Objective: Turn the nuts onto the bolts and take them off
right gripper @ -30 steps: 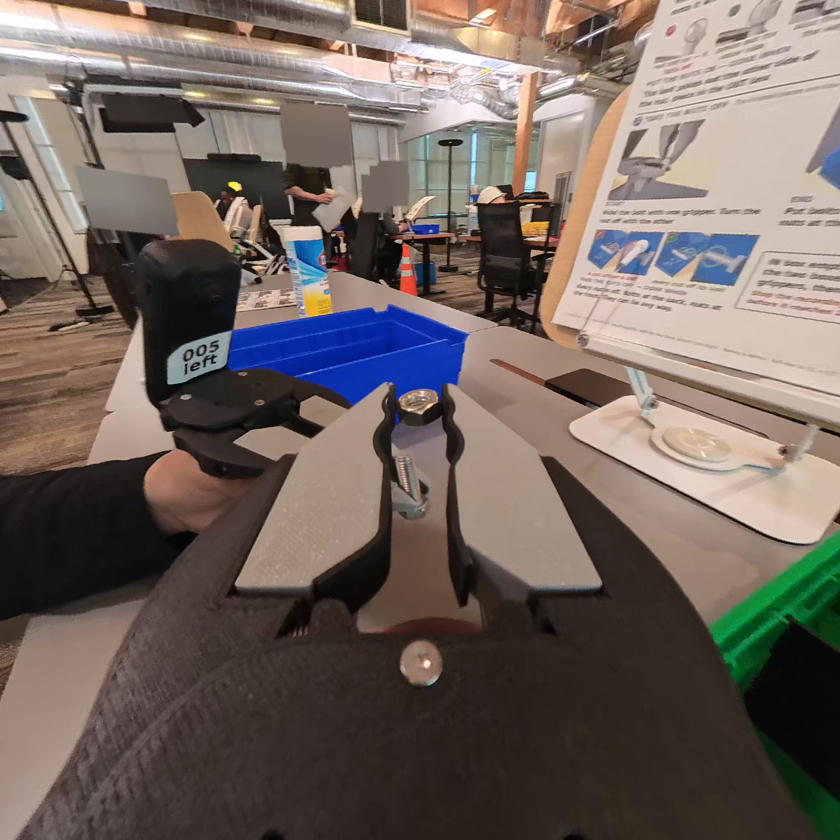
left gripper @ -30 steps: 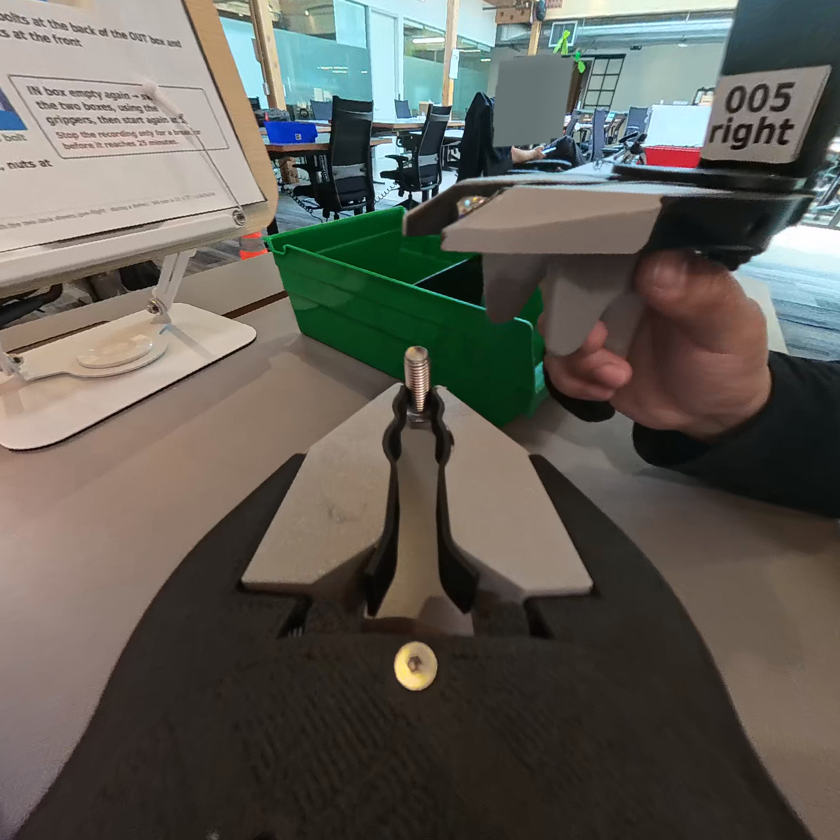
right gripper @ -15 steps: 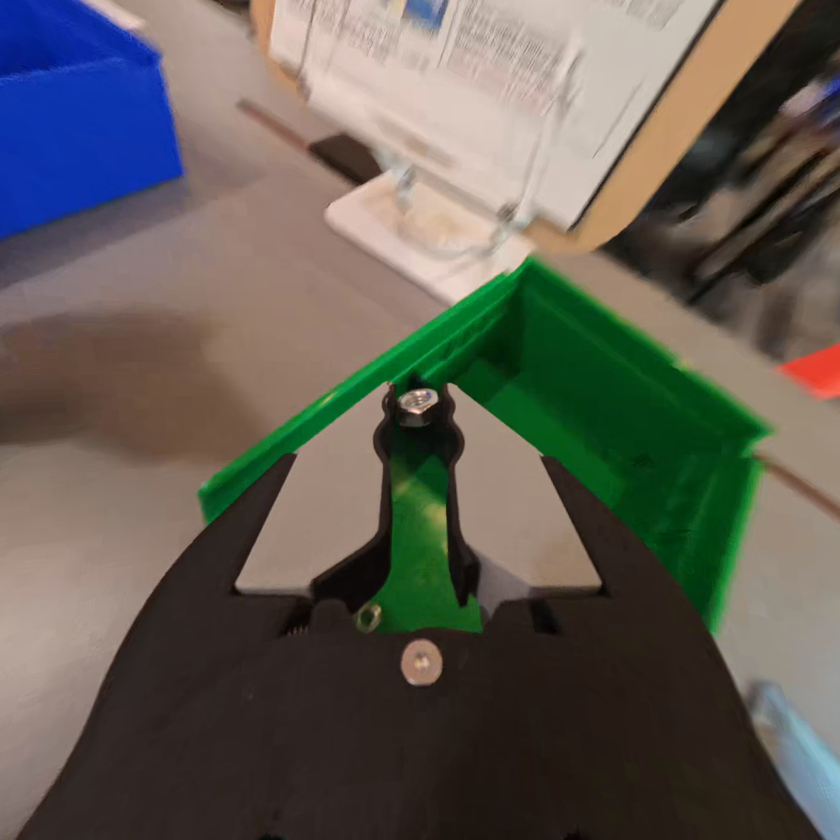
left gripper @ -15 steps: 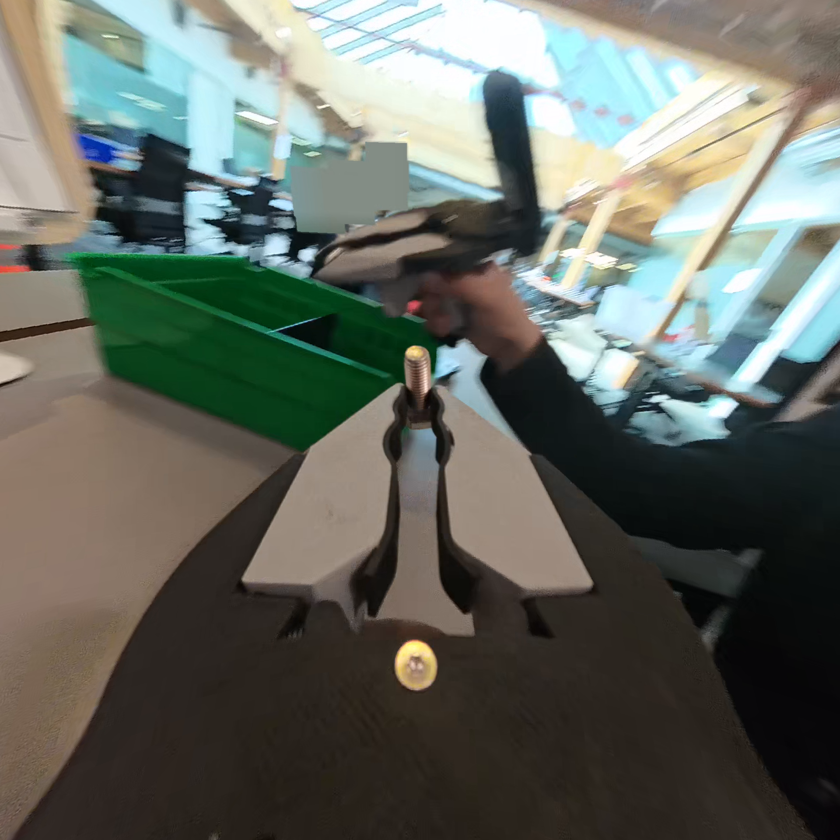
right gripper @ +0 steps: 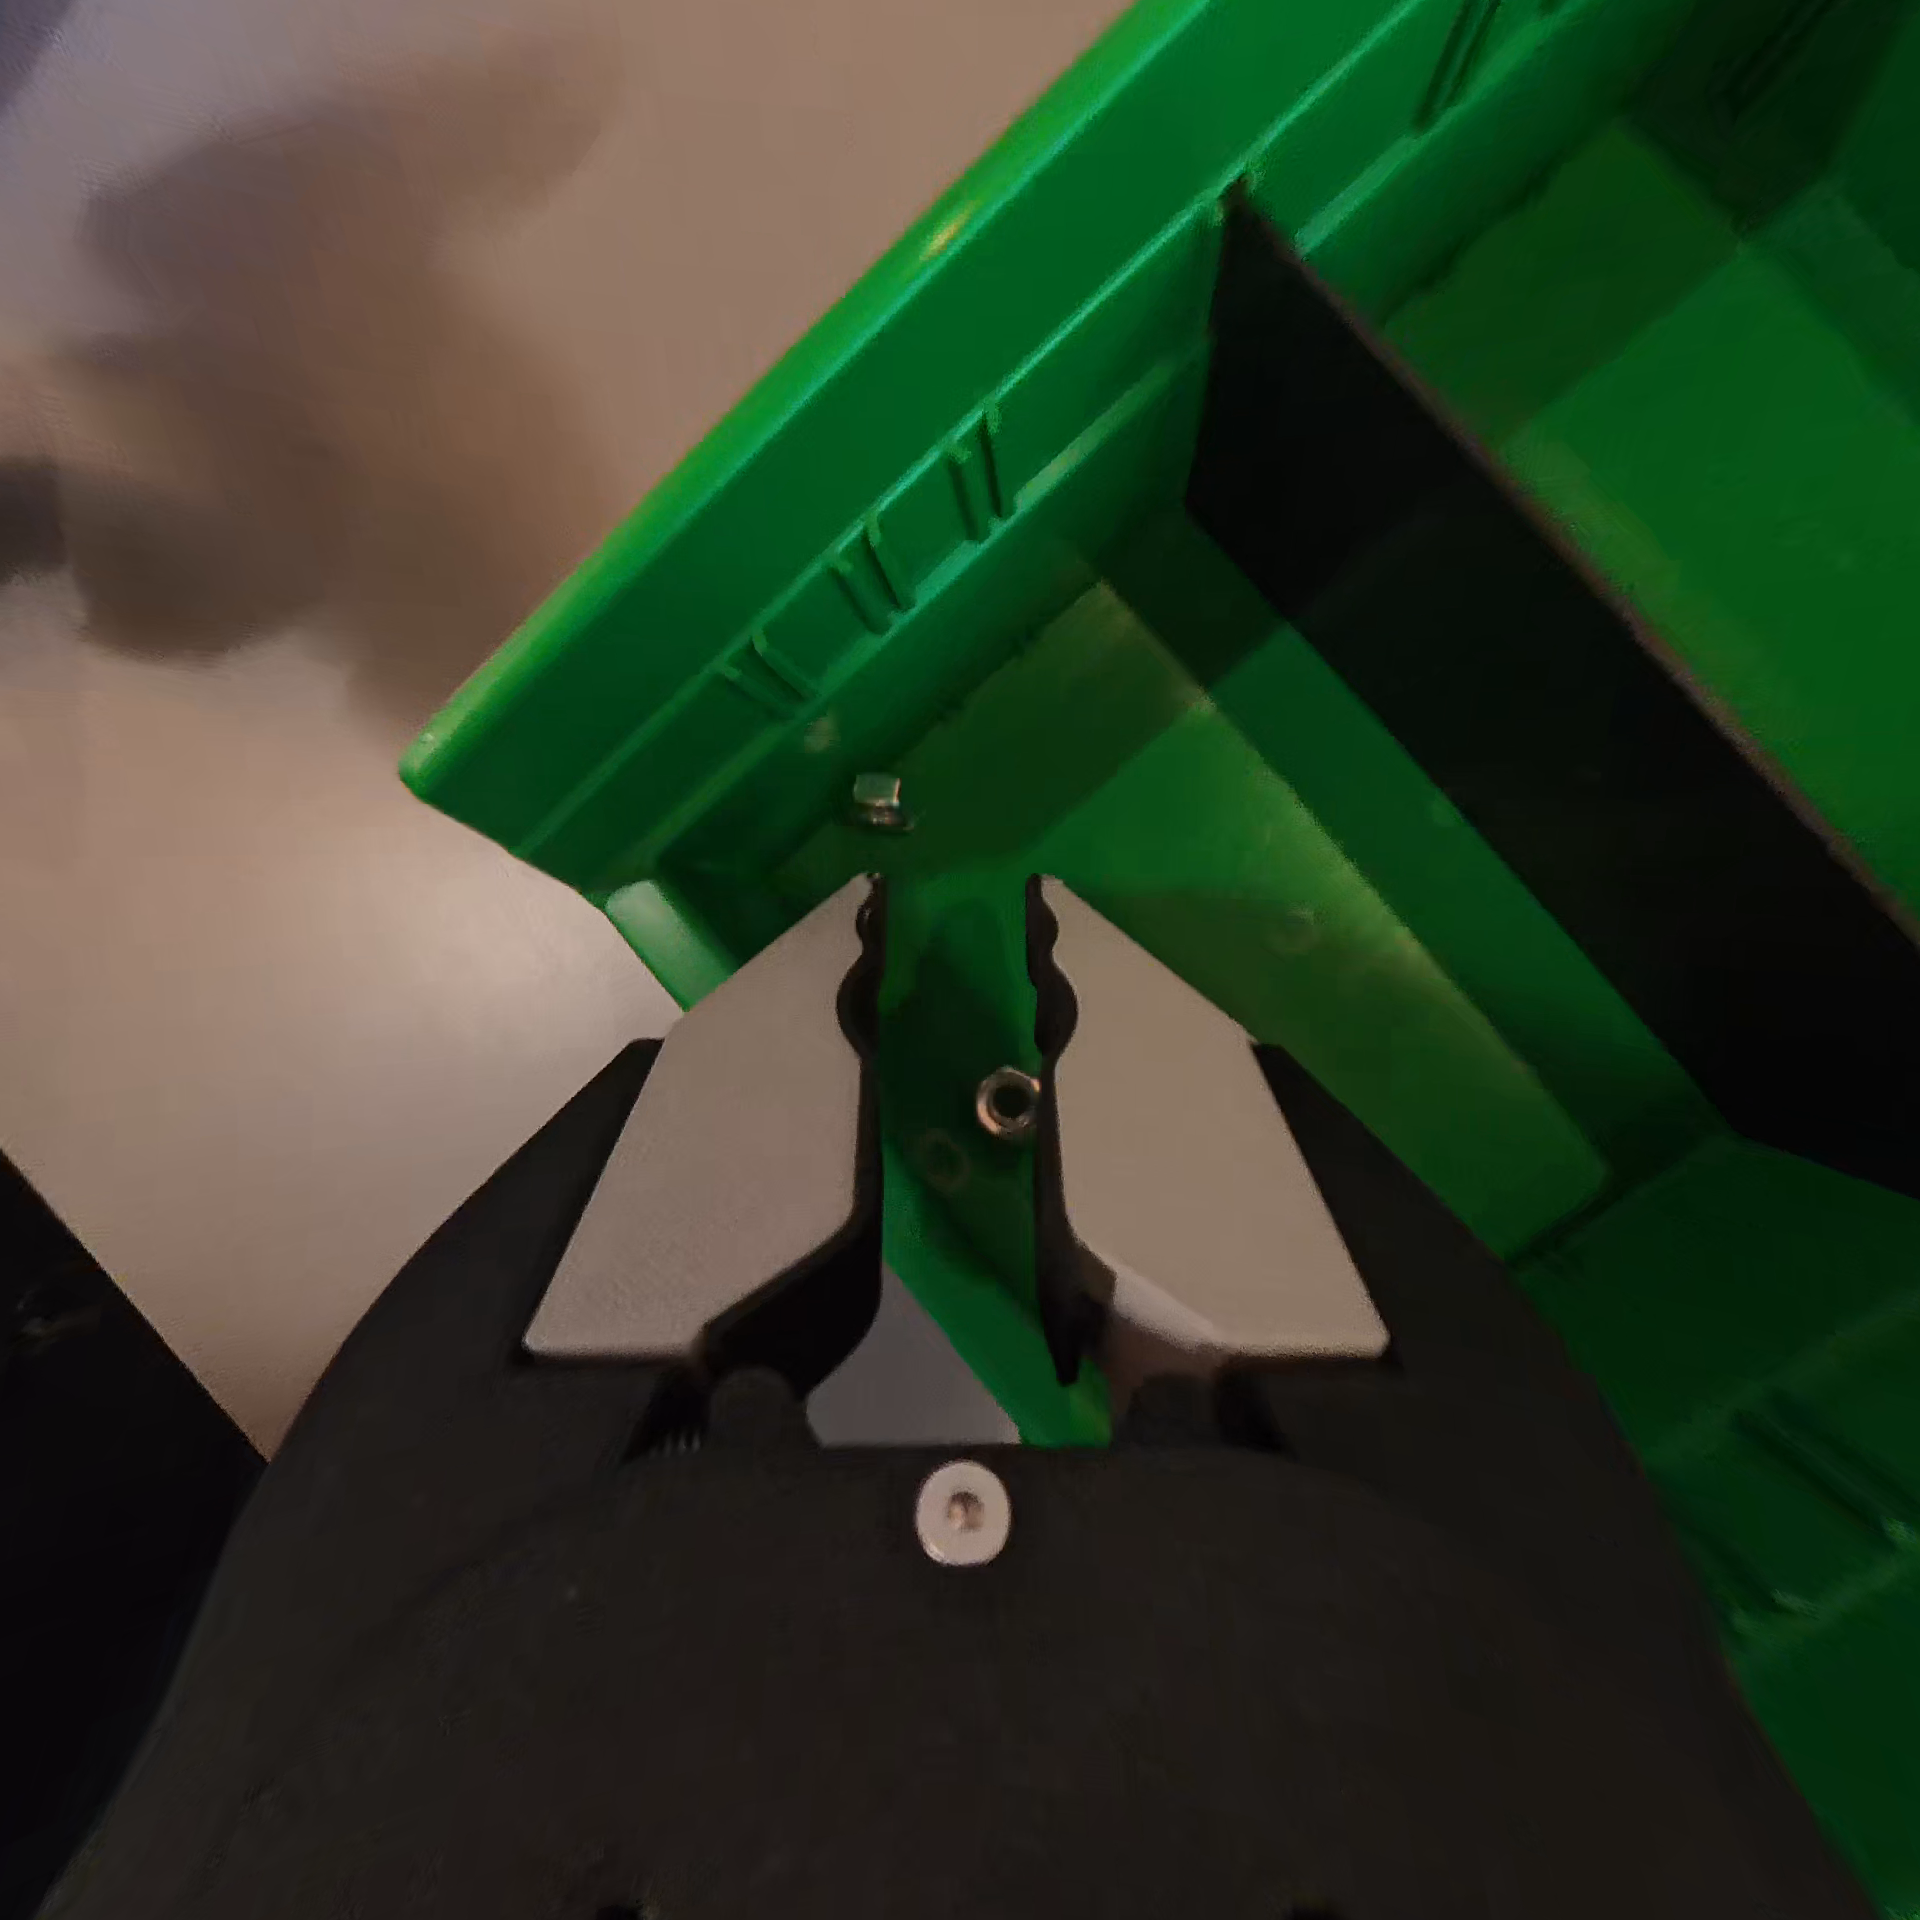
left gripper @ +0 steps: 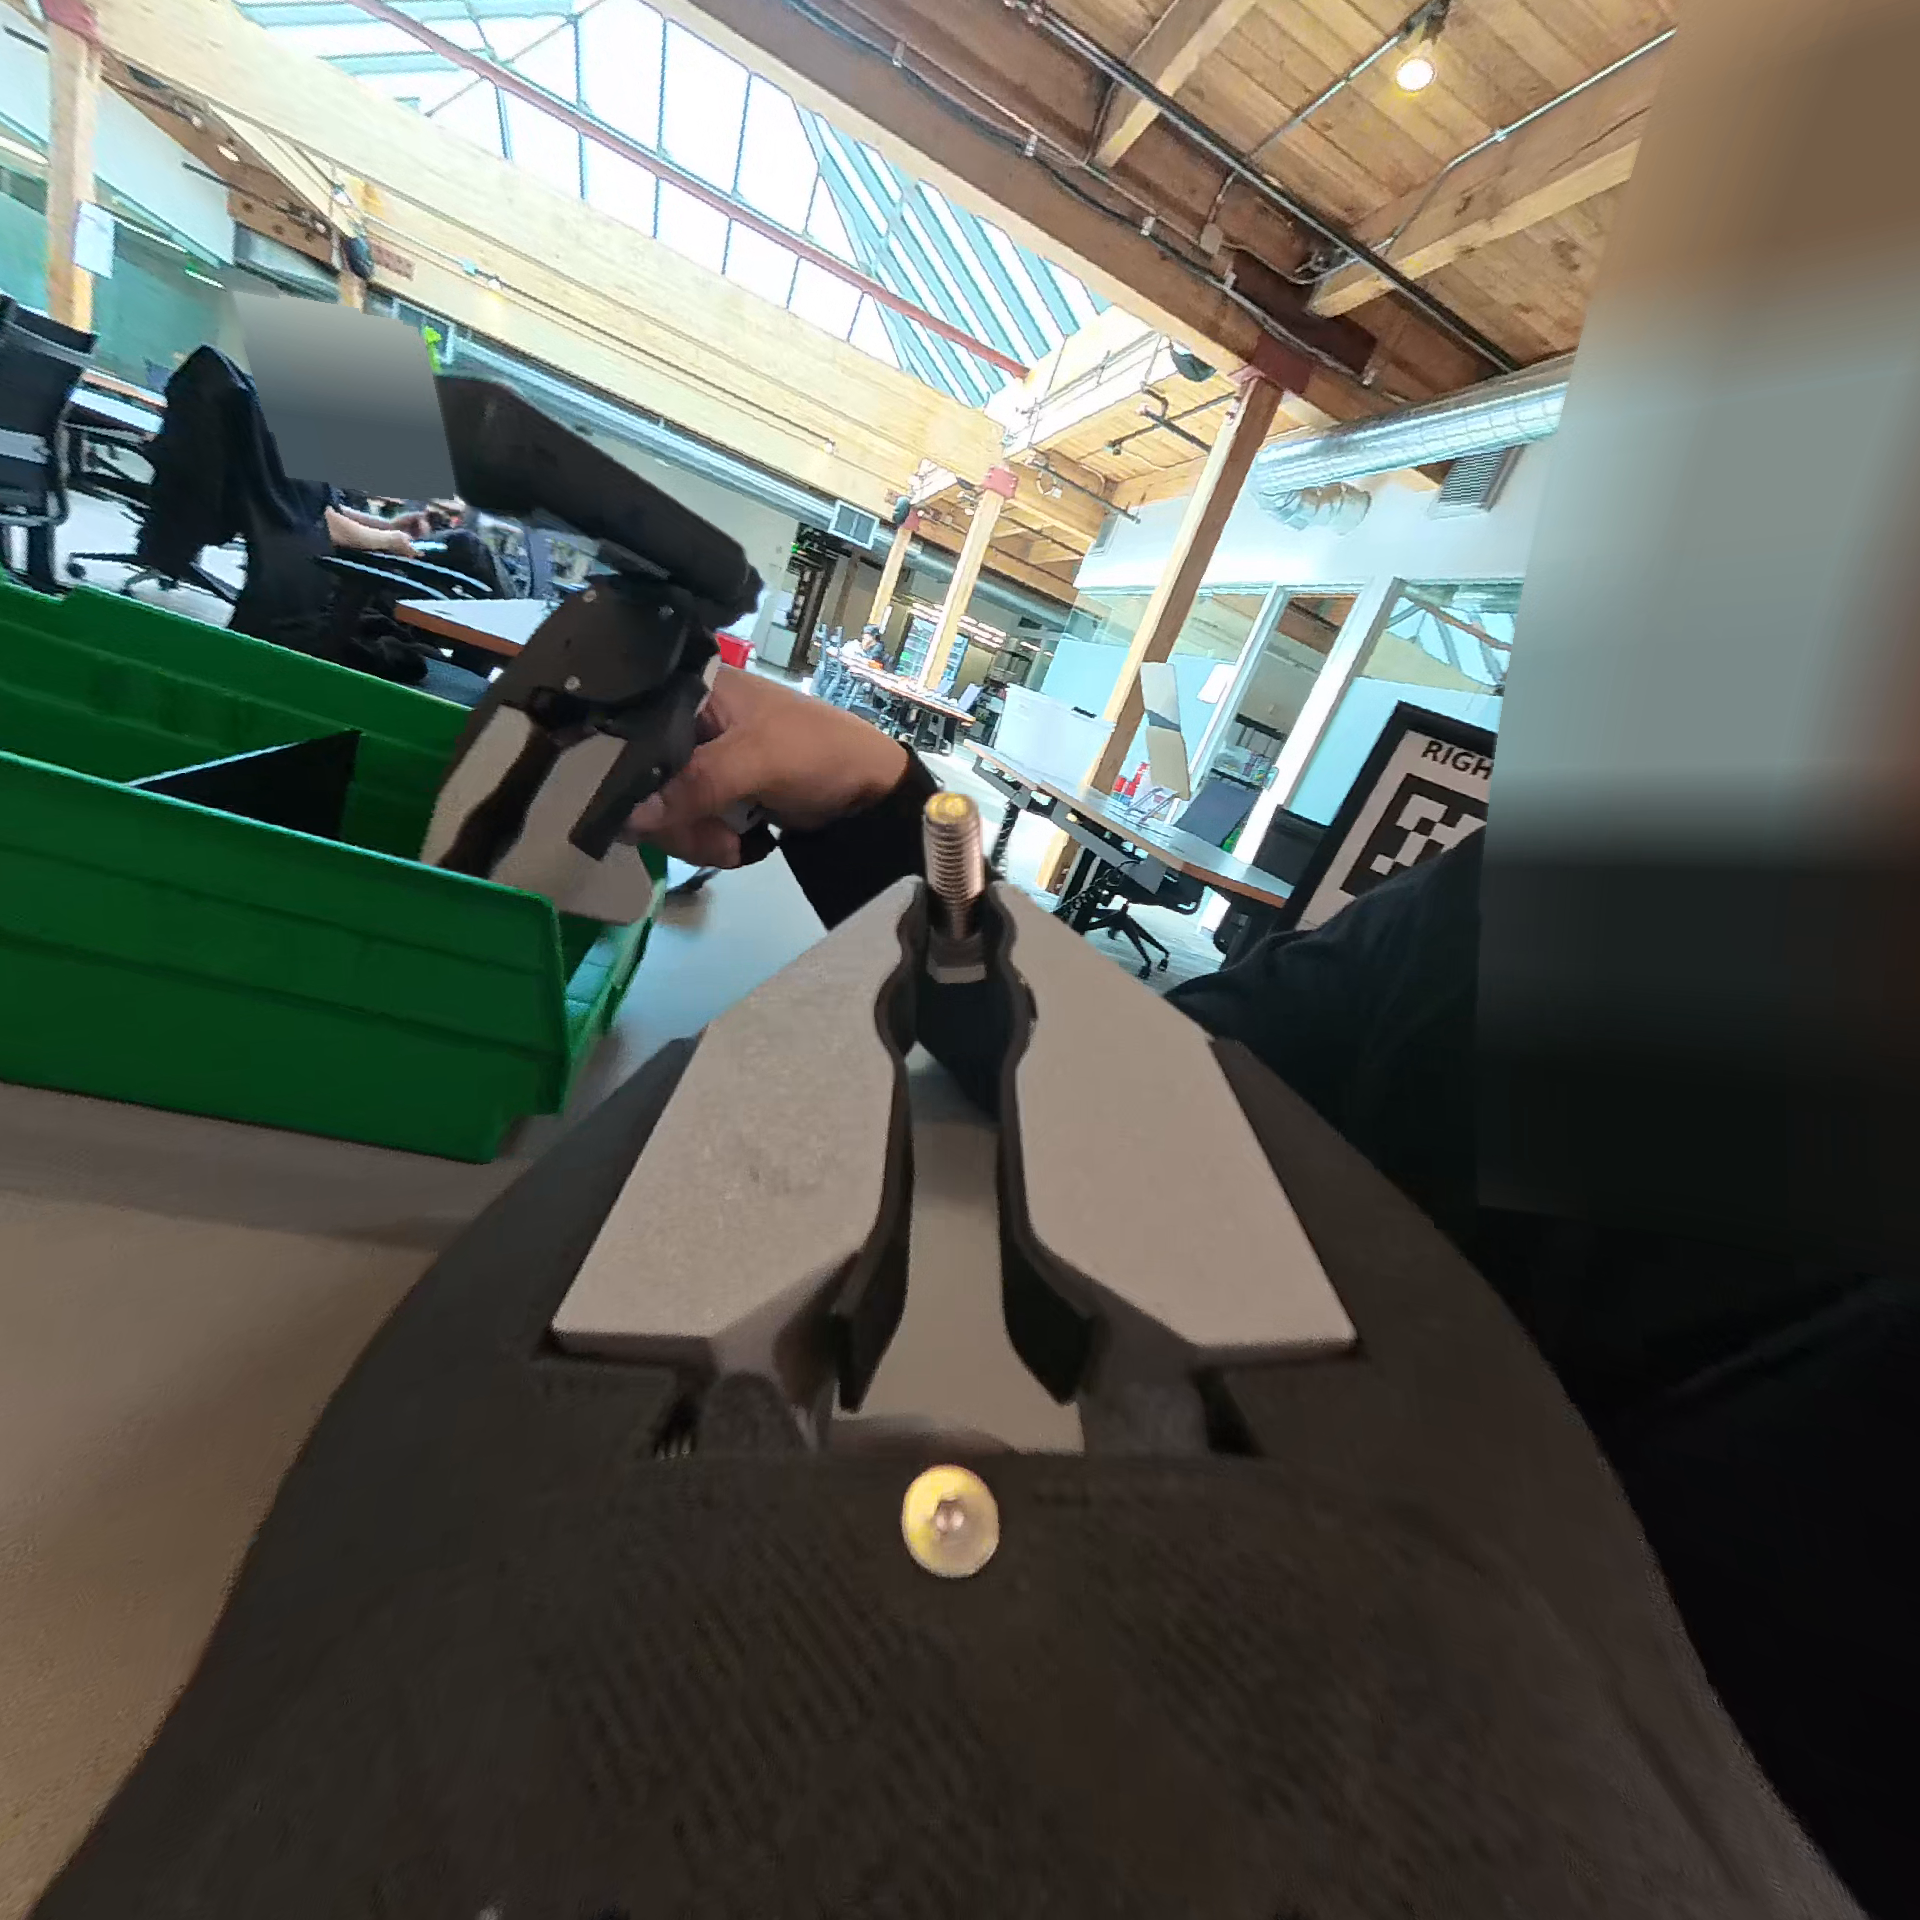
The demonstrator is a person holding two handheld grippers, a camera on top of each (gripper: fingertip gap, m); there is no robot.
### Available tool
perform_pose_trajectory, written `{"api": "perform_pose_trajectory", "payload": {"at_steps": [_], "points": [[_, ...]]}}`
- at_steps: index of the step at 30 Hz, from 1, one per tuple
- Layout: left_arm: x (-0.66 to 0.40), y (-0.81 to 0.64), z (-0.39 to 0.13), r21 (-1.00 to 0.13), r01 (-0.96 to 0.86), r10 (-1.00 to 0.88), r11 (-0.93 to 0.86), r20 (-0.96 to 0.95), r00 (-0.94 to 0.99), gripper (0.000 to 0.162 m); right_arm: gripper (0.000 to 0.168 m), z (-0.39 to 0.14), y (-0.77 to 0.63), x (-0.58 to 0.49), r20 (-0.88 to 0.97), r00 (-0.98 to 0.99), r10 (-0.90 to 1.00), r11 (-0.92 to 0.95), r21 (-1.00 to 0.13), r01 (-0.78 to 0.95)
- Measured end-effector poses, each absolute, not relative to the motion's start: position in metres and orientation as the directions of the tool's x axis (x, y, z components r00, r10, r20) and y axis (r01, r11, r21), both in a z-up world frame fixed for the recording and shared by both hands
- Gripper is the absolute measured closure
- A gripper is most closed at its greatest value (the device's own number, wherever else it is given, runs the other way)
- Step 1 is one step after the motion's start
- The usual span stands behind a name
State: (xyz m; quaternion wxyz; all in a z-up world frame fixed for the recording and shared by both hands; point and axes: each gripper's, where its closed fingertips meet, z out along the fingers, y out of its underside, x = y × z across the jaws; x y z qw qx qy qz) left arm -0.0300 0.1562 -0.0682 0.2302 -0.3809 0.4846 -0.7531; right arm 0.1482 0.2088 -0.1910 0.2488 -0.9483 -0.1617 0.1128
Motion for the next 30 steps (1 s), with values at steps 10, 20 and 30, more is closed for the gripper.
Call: {"api": "perform_pose_trajectory", "payload": {"at_steps": [10, 20, 30], "points": [[-0.022, 0.161, -0.08, -0.903, -0.07, -0.735, -0.425, 0.389, -0.555, 0.156, 0.153, -0.039, 0.224, 0.086, -0.128, 0.815, 0.565, -0.261, -0.965, 0.03], [-0.008, 0.185, -0.1, -0.896, -0.112, -0.808, -0.429, 0.436, -0.396, 0.156, 0.139, -0.097, 0.204, -0.035, -0.368, 0.48, 0.797, -0.483, -0.865, 0.139], [-0.002, 0.192, -0.116, -0.911, -0.16, -0.854, -0.38, 0.412, -0.317, 0.155, 0.163, -0.105, 0.218, -0.032, -0.412, 0.514, 0.753, -0.519, -0.851, 0.079]]}}
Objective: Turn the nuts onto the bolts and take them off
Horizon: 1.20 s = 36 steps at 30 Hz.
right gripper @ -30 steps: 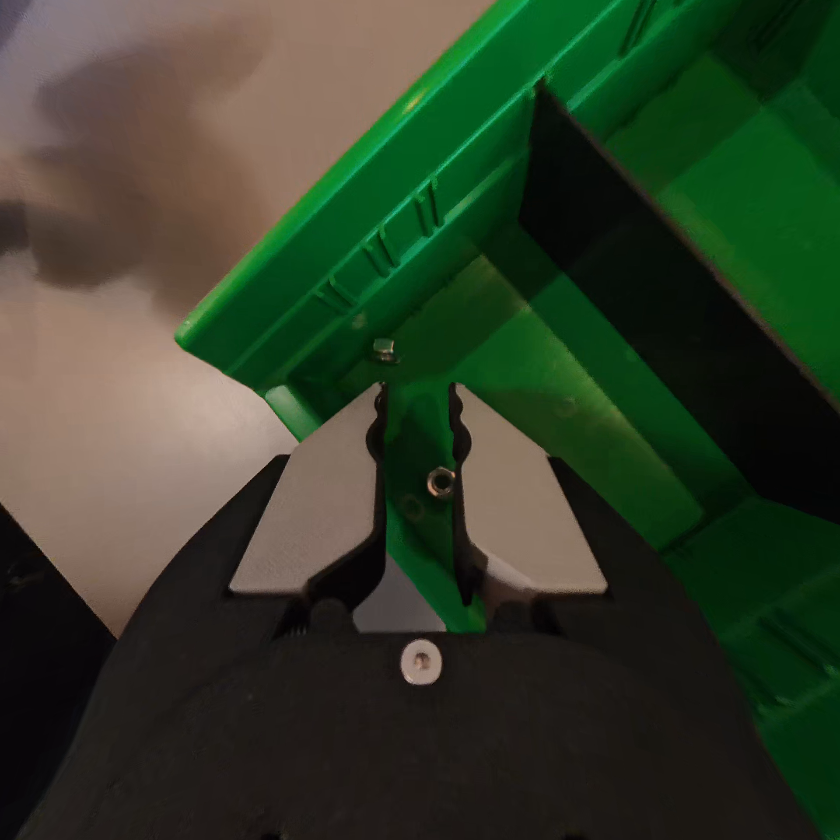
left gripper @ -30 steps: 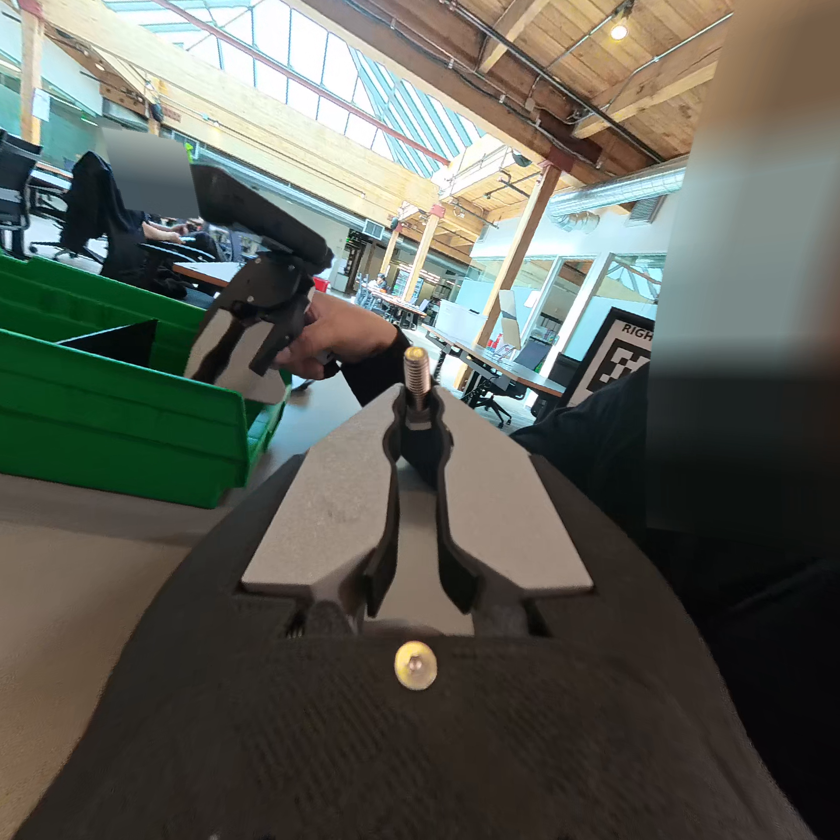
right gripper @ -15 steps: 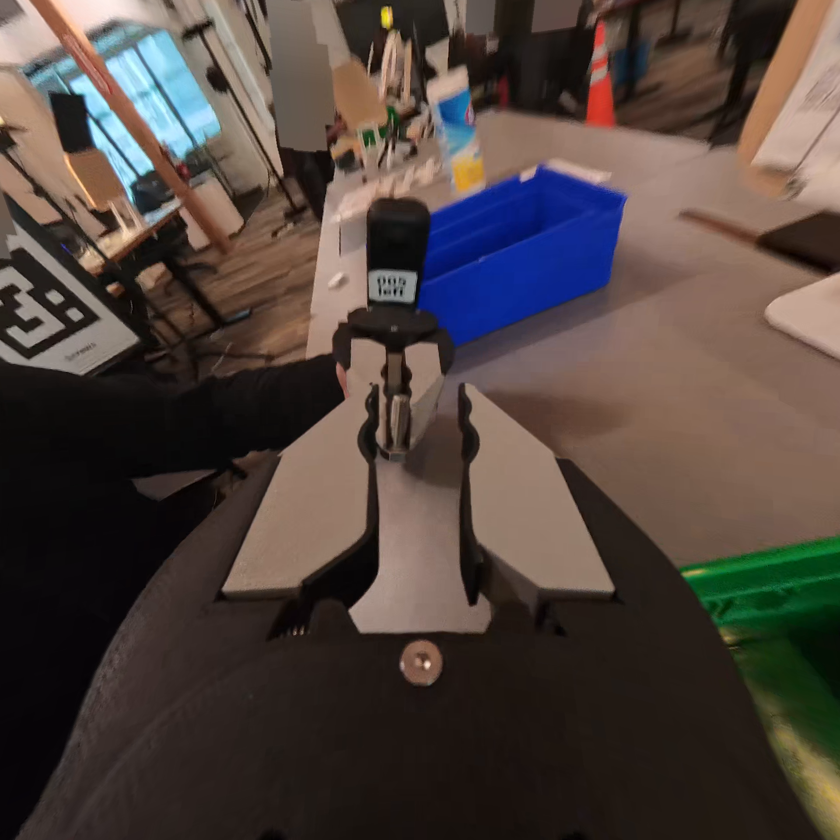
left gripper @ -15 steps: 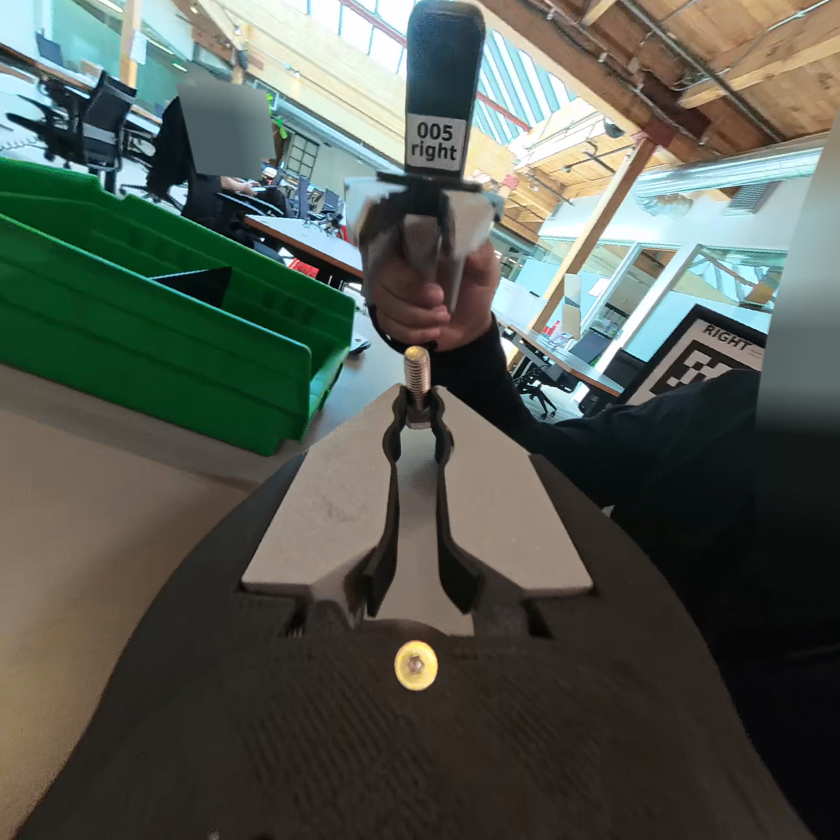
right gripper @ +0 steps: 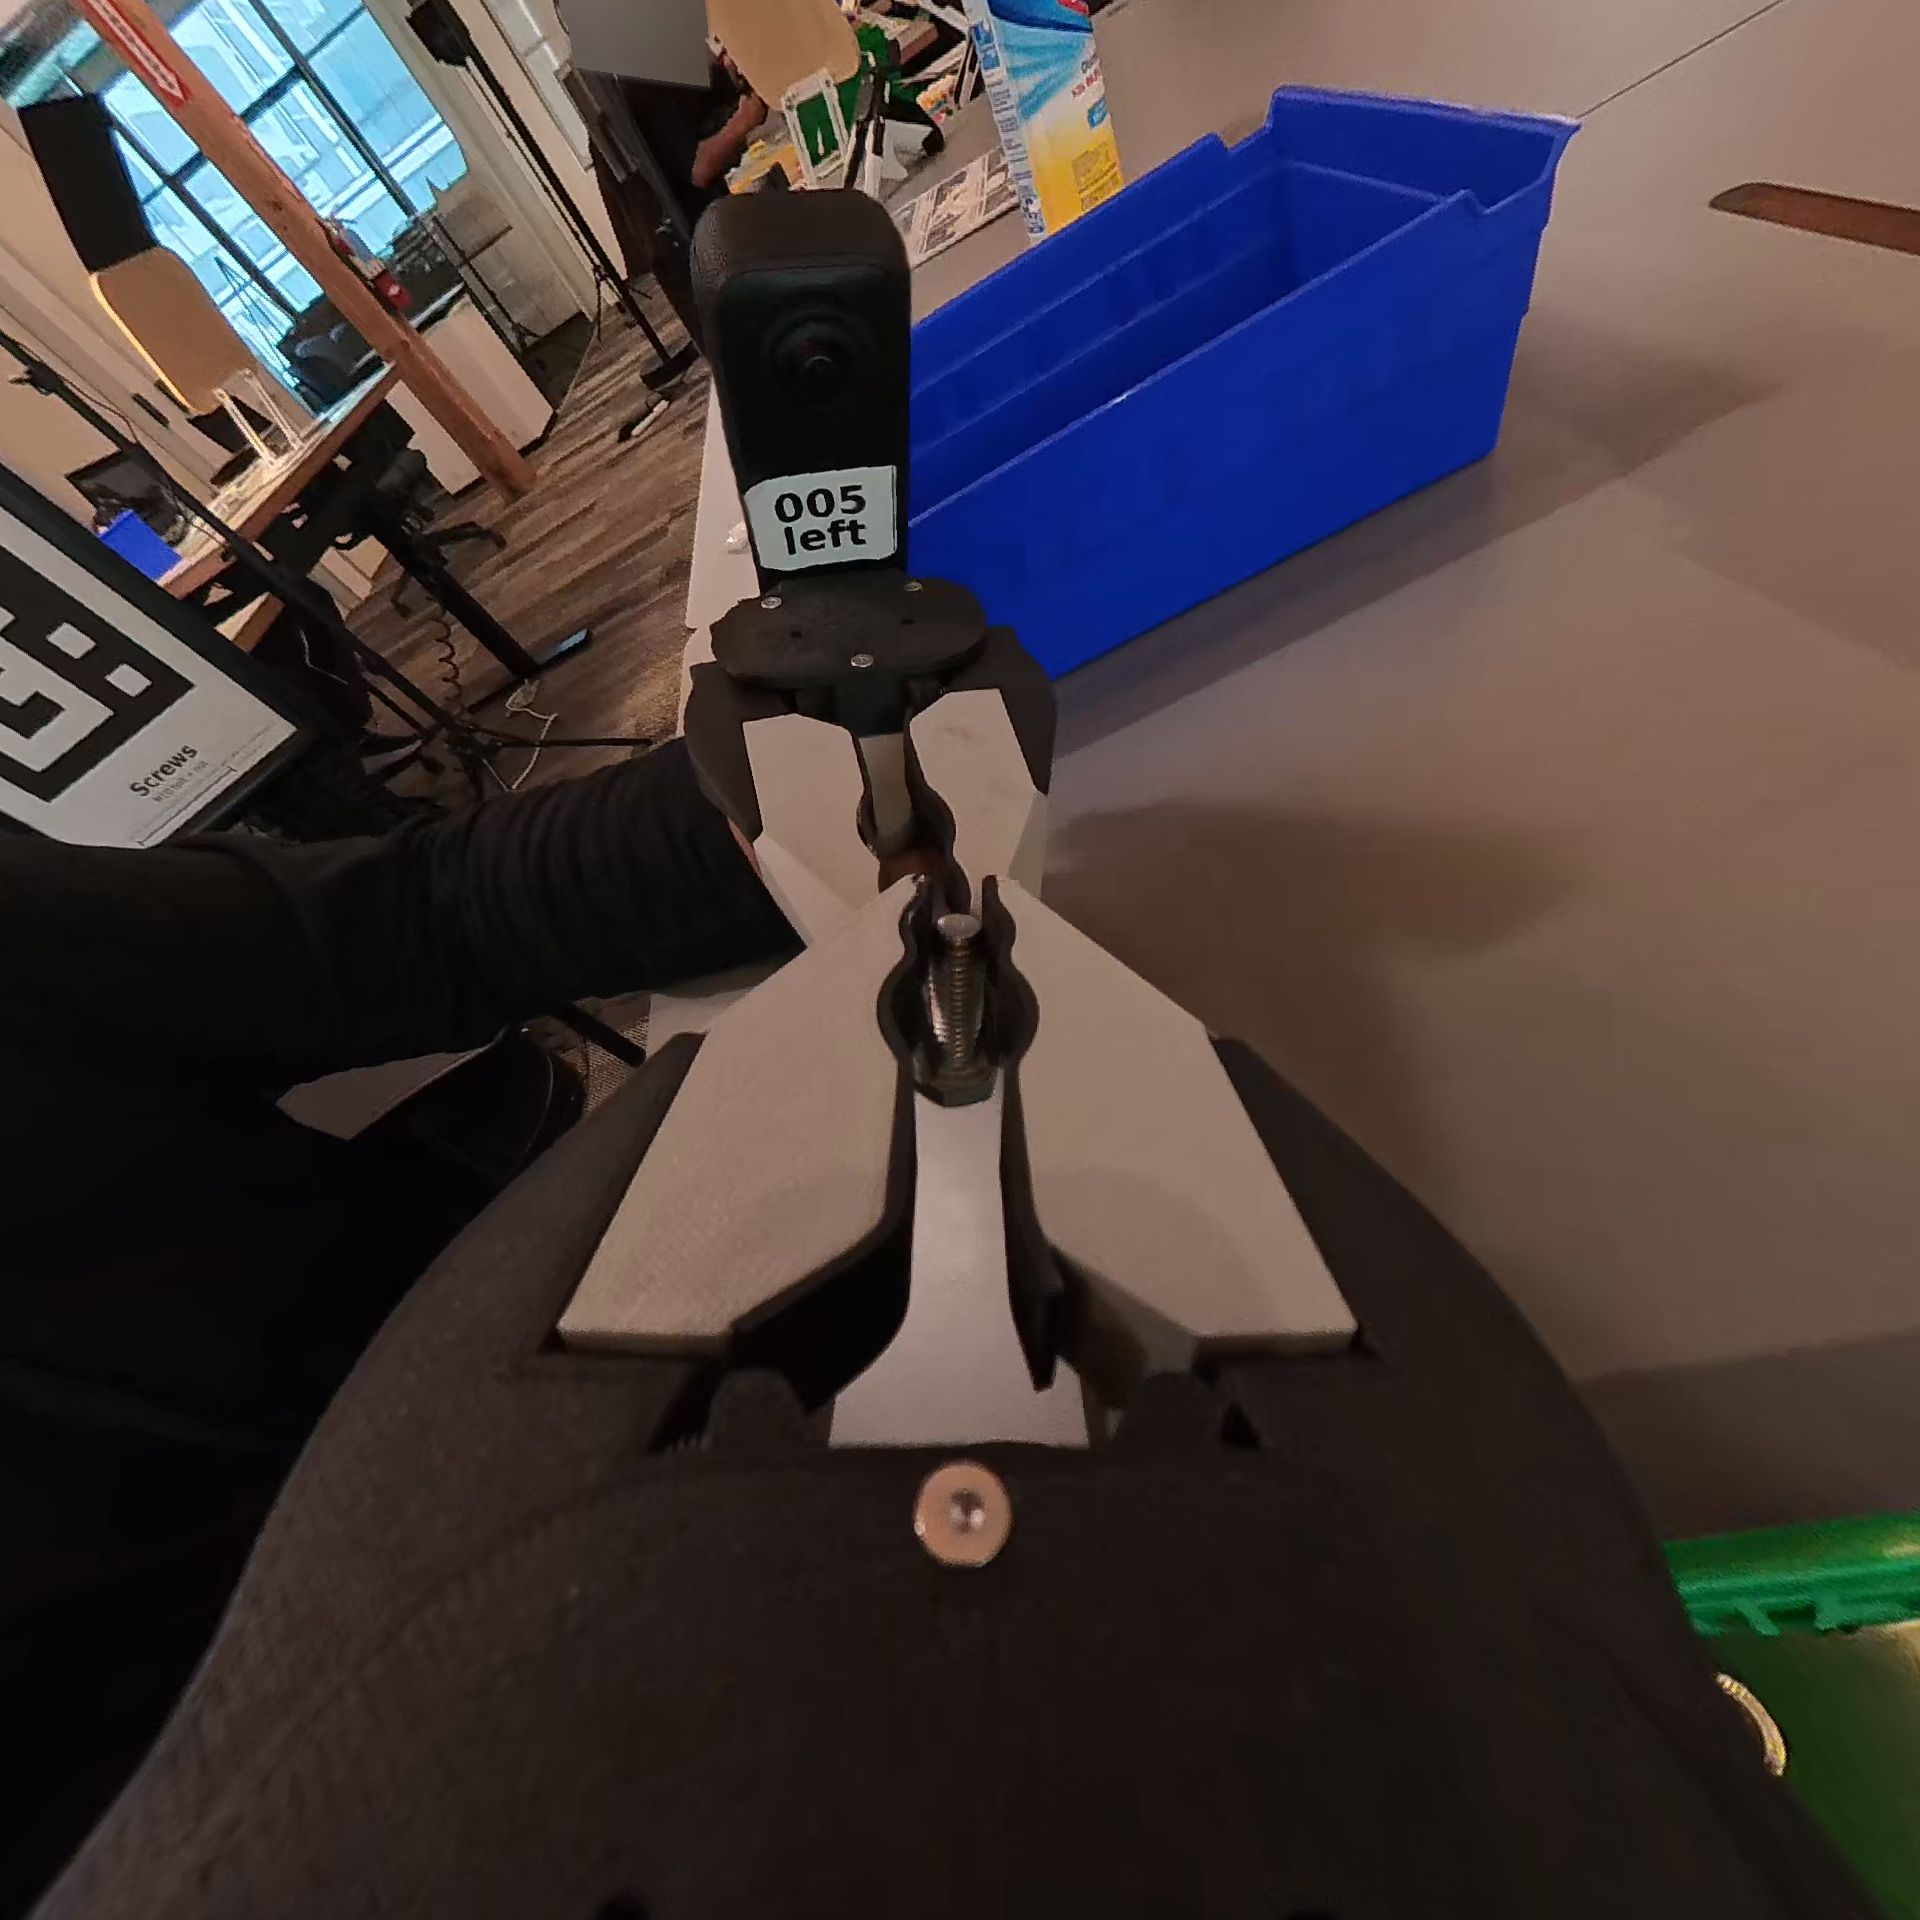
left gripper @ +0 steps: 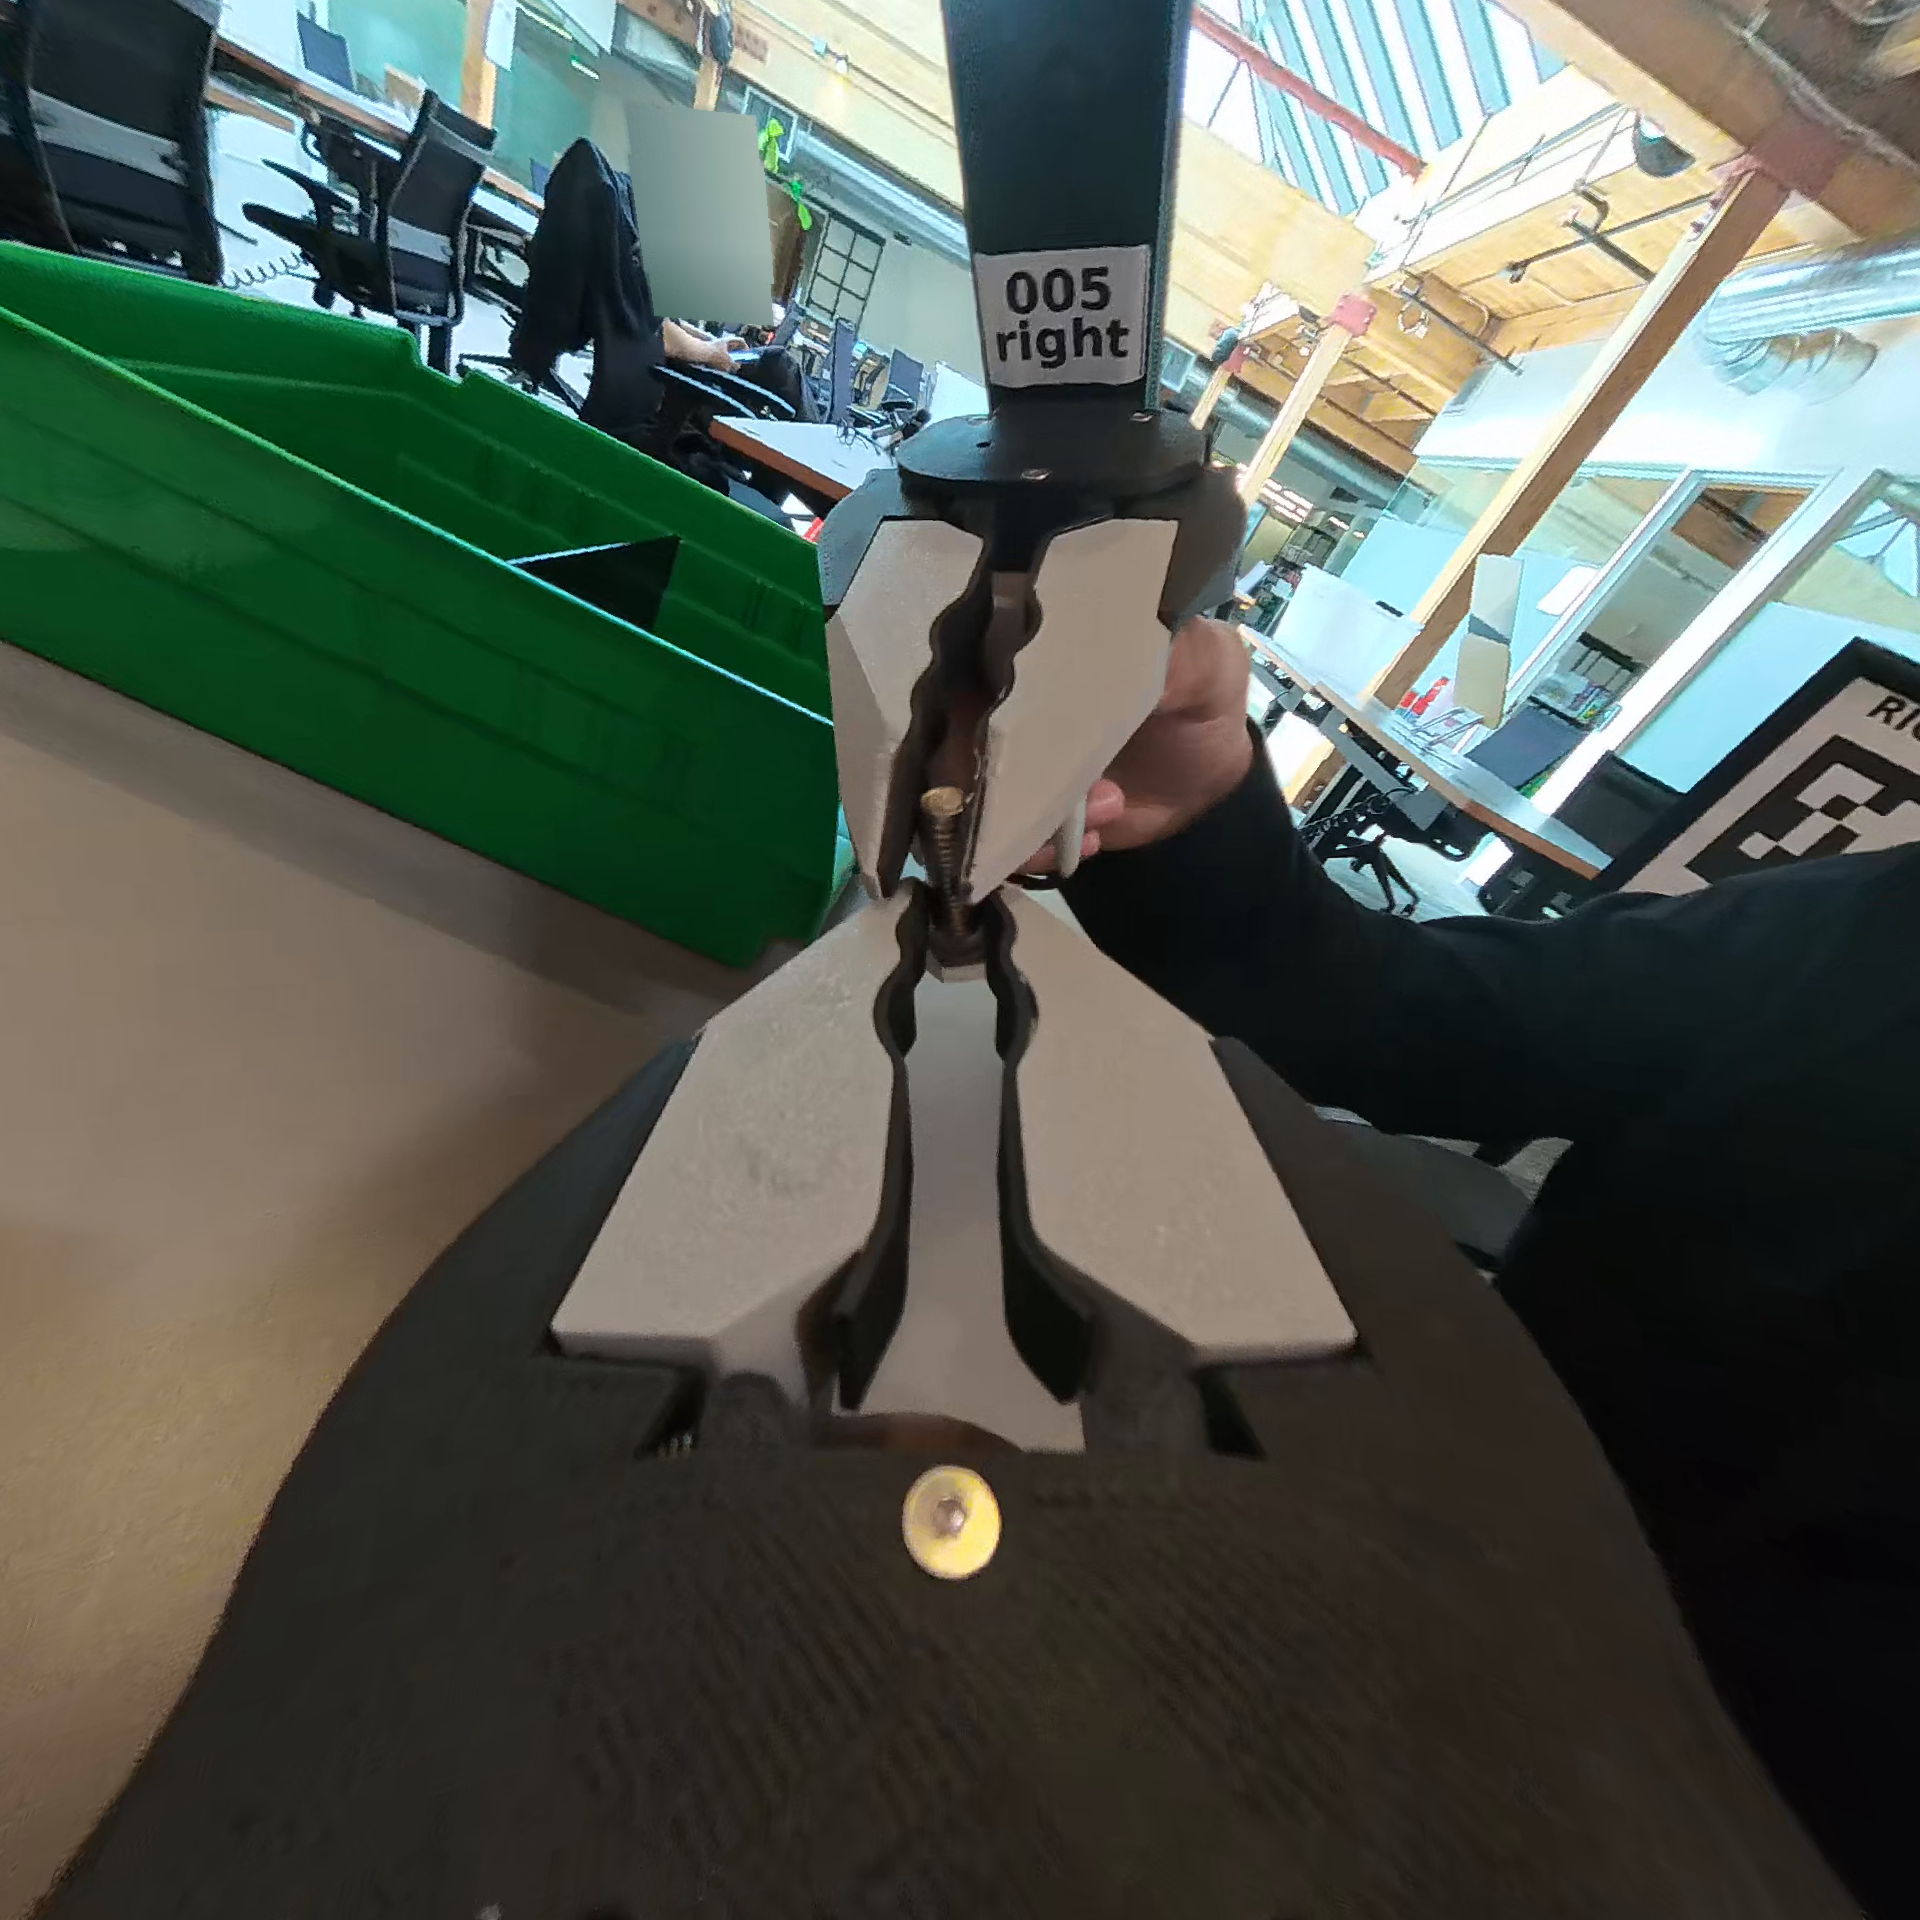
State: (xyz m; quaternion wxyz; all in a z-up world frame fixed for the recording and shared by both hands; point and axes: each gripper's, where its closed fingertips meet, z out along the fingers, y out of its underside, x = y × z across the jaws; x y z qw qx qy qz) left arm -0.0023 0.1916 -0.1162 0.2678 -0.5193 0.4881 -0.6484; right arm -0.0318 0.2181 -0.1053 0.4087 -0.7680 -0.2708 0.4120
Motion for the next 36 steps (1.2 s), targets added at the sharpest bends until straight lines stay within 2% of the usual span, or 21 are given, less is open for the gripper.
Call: {"api": "perform_pose_trajectory", "payload": {"at_steps": [10, 13, 24, 28, 31, 36], "points": [[-0.005, 0.198, -0.107, -0.92, -0.107, -0.869, -0.377, 0.391, -0.304, 0.155, 0.163, -0.096, 0.218, -0.024, -0.417, 0.509, 0.753, -0.503, -0.863, 0.038], [-0.006, 0.2, -0.105, -0.916, -0.092, -0.866, -0.39, 0.399, -0.302, 0.155, 0.158, -0.095, 0.219, -0.025, -0.415, 0.511, 0.753, -0.499, -0.866, 0.032], [-0.005, 0.211, -0.101, -0.918, -0.056, -0.887, -0.392, 0.393, -0.243, 0.154, 0.162, -0.094, 0.225, -0.021, -0.353, 0.566, 0.745, -0.452, -0.891, 0.04], [-0.004, 0.227, -0.102, -0.965, -0.019, -0.96, -0.261, 0.262, -0.097, 0.141, 0.162, -0.093, 0.24, 0.007, -0.307, 0.681, 0.665, -0.431, -0.902, 0.014], [-0.003, 0.234, -0.108, -0.983, -0.05, -0.984, -0.176, 0.177, -0.016, 0.14, 0.162, -0.074, 0.25, 0.036, -0.259, 0.763, 0.592, -0.339, -0.939, -0.057], [0.005, 0.241, -0.137, -0.981, -0.179, -0.996, -0.069, 0.057, 0.071, 0.145, 0.162, -0.016, 0.251, 0.115, -0.138, 0.919, 0.369, -0.024, -0.99, -0.139]]}}
